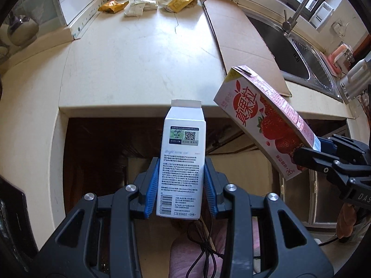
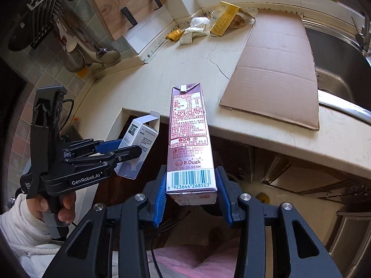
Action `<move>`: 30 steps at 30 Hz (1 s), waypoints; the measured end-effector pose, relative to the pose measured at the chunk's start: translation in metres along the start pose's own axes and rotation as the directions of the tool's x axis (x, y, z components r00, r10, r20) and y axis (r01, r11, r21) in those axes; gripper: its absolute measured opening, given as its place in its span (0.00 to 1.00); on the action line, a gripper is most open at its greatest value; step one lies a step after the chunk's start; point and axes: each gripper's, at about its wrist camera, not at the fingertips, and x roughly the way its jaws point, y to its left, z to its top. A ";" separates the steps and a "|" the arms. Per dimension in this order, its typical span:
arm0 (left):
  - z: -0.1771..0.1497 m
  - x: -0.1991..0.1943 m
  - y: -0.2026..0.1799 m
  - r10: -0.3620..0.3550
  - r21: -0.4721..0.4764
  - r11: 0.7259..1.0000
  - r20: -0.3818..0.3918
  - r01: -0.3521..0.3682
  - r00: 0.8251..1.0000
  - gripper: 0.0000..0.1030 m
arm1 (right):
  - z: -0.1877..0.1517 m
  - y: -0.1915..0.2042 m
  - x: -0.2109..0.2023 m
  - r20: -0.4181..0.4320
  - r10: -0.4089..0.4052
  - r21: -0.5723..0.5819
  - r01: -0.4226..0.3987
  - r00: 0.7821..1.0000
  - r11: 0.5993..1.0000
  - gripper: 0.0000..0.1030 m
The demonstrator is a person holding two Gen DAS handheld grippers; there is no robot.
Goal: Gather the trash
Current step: 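Carry both cartons down over the bin and open both tools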
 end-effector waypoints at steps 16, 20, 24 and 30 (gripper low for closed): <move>-0.066 0.075 -0.005 0.024 -0.039 0.999 -0.146 -0.030 0.989 0.32 | -0.063 -0.004 0.042 -0.124 -0.061 -0.104 0.048 0.990 0.993 0.37; -0.083 0.105 -0.002 0.020 -0.069 0.997 -0.192 -0.034 0.981 0.32 | -0.086 -0.015 0.073 -0.189 -0.066 -0.090 0.050 0.980 0.995 0.37; -0.096 0.137 0.003 0.020 -0.092 0.995 -0.229 -0.042 0.973 0.32 | -0.107 -0.030 0.111 -0.263 -0.075 -0.059 0.061 0.962 0.996 0.37; -0.116 0.191 0.021 0.002 -0.183 0.982 -0.270 -0.053 0.963 0.32 | -0.130 -0.053 0.167 -0.345 -0.069 0.001 0.074 0.936 0.997 0.37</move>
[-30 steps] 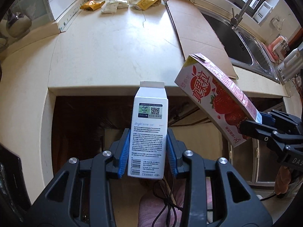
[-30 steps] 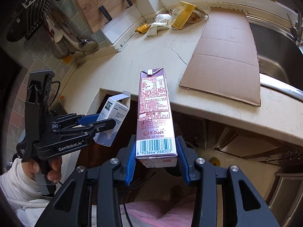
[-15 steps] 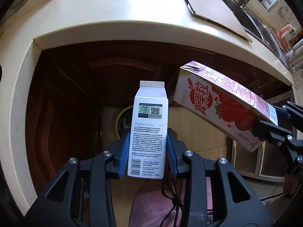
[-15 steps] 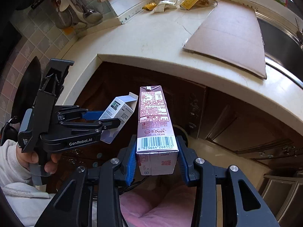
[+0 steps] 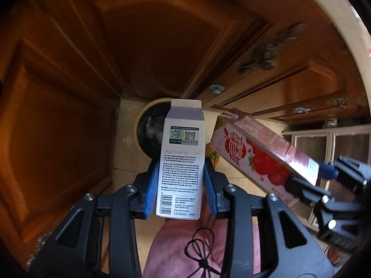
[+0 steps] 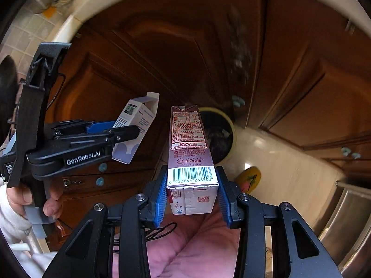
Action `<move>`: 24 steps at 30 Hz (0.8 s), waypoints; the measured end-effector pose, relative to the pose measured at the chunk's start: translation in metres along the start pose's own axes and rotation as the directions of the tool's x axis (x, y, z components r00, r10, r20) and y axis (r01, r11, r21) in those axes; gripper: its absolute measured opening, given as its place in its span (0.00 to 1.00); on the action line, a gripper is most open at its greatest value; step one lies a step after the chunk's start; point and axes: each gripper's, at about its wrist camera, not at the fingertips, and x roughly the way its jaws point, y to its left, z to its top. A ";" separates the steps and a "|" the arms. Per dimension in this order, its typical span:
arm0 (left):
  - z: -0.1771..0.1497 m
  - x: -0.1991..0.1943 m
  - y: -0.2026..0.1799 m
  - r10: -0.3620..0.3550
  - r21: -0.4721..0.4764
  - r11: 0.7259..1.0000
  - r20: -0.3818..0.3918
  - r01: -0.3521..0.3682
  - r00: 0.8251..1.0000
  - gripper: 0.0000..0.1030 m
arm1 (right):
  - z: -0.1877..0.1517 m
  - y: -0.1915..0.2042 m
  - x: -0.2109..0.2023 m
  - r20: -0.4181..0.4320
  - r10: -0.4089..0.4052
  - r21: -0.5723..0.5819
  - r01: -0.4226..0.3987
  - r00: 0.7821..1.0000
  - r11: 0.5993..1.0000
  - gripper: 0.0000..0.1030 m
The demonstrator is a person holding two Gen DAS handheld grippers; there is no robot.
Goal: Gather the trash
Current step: 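Carry both cartons down over the bin and open both tools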
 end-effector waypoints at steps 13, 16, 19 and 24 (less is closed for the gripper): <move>0.033 0.104 0.028 -0.009 -0.088 0.996 -0.105 -0.001 0.994 0.37 | 0.016 -0.046 0.117 -0.175 -0.010 0.107 0.029 0.985 0.994 0.37; 0.037 0.120 0.039 0.019 -0.126 0.991 -0.147 -0.038 0.989 0.60 | 0.026 -0.051 0.129 -0.199 -0.008 0.106 0.030 0.980 0.994 0.37; 0.038 0.129 0.050 0.014 -0.173 0.984 -0.164 -0.043 0.986 0.62 | 0.040 -0.052 0.146 -0.218 -0.015 0.086 0.035 0.976 0.996 0.37; 0.021 0.129 0.058 0.037 -0.208 0.975 -0.176 -0.074 0.984 0.62 | 0.057 -0.037 0.171 -0.241 -0.028 0.055 0.043 0.970 0.998 0.37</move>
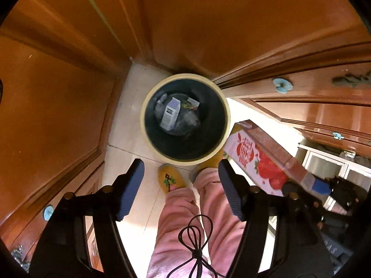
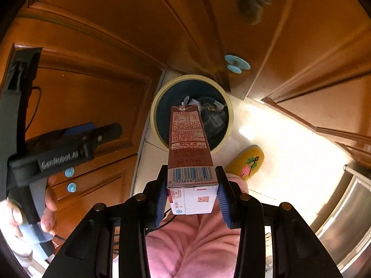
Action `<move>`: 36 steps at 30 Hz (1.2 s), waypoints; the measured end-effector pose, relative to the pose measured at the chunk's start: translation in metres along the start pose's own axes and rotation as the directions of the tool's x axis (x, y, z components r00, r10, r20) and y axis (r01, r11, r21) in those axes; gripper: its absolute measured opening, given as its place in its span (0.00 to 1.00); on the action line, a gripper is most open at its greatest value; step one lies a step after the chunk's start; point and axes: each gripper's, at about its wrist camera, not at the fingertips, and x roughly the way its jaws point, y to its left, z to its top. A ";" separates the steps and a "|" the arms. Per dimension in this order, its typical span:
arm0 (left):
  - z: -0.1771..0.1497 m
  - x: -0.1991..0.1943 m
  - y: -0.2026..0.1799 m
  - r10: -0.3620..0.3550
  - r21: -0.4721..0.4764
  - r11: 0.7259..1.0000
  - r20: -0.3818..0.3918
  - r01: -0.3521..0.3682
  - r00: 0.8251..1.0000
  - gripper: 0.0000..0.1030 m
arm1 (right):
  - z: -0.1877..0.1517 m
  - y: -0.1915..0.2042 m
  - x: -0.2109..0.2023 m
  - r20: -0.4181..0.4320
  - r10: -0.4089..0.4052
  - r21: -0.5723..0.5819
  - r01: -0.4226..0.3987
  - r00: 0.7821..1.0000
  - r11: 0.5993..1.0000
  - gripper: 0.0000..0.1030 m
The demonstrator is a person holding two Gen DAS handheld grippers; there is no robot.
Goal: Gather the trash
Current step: 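Carry both cartons down over the bin and open both tools, then raise both open tools back toward the counter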
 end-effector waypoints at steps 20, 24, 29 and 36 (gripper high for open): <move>-0.041 -0.069 0.049 0.012 -0.078 0.997 0.068 -0.007 0.998 0.62 | 0.033 0.055 -0.032 0.060 -0.038 -0.117 0.045 0.997 0.992 0.67; -0.049 -0.099 0.041 0.015 -0.029 1.000 0.101 -0.012 0.995 0.62 | 0.018 0.057 -0.064 0.086 -0.033 -0.106 0.042 0.996 0.993 0.67; -0.054 -0.146 0.030 -0.002 0.029 1.000 0.152 -0.003 0.988 0.62 | -0.010 0.063 -0.114 0.162 -0.041 -0.101 0.058 0.986 0.993 0.67; -0.060 -0.221 -0.001 -0.021 0.142 0.990 0.277 -0.019 0.961 0.62 | -0.046 0.076 -0.202 0.348 -0.086 -0.097 0.127 0.934 0.987 0.67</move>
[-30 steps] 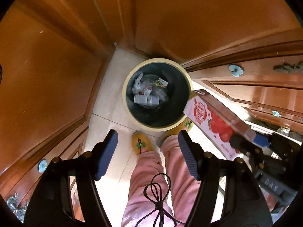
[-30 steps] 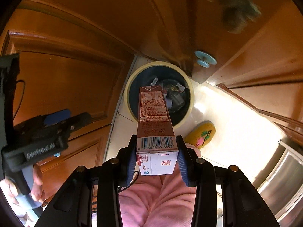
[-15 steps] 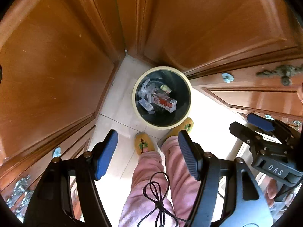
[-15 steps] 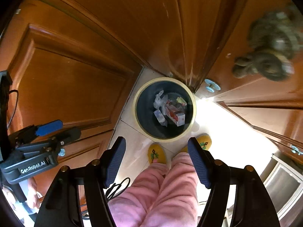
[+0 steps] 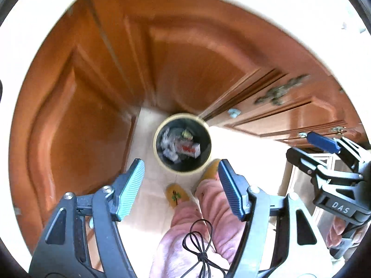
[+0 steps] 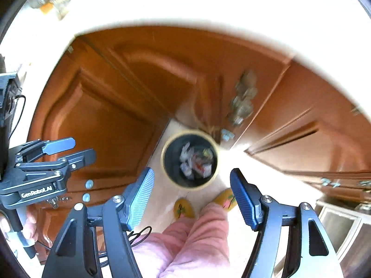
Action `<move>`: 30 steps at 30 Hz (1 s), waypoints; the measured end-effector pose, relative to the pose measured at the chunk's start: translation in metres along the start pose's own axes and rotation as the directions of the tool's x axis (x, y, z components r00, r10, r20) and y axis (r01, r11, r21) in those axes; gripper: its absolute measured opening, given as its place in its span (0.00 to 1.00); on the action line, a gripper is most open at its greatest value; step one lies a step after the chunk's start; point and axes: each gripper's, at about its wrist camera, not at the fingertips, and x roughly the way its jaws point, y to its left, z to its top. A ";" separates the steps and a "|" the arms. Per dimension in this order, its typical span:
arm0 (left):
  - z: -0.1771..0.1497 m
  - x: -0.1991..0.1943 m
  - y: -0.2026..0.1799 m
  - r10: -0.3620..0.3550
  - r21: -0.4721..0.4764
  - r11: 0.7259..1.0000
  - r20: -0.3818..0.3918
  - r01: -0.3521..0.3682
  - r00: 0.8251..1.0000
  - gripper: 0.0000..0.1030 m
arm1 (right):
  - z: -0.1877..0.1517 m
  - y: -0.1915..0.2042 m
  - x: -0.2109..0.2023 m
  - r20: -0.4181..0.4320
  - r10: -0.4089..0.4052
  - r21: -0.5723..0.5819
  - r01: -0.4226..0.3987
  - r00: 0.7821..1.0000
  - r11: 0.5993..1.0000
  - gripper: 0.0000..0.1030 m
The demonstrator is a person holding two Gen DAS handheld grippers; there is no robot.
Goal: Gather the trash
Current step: 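Raise both open tools back toward the counter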
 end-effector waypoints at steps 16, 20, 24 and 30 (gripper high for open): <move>0.078 -0.154 -0.072 -0.040 0.185 0.983 0.301 -0.017 0.953 0.62 | 0.034 -0.008 -0.198 0.375 -0.090 0.047 0.078 0.923 0.996 0.67; 0.091 -0.198 -0.085 -0.094 0.263 0.965 0.385 -0.011 0.918 0.62 | 0.049 -0.002 -0.241 0.461 -0.103 0.029 0.100 0.882 0.995 0.67; 0.096 -0.232 -0.100 -0.094 0.340 0.937 0.460 -0.077 0.883 0.62 | 0.067 0.006 -0.278 0.518 -0.093 0.024 0.095 0.850 0.995 0.67; 0.115 -0.253 -0.113 -0.053 0.349 0.926 0.493 -0.142 0.868 0.62 | 0.095 0.008 -0.309 0.557 -0.084 0.040 0.074 0.826 0.996 0.67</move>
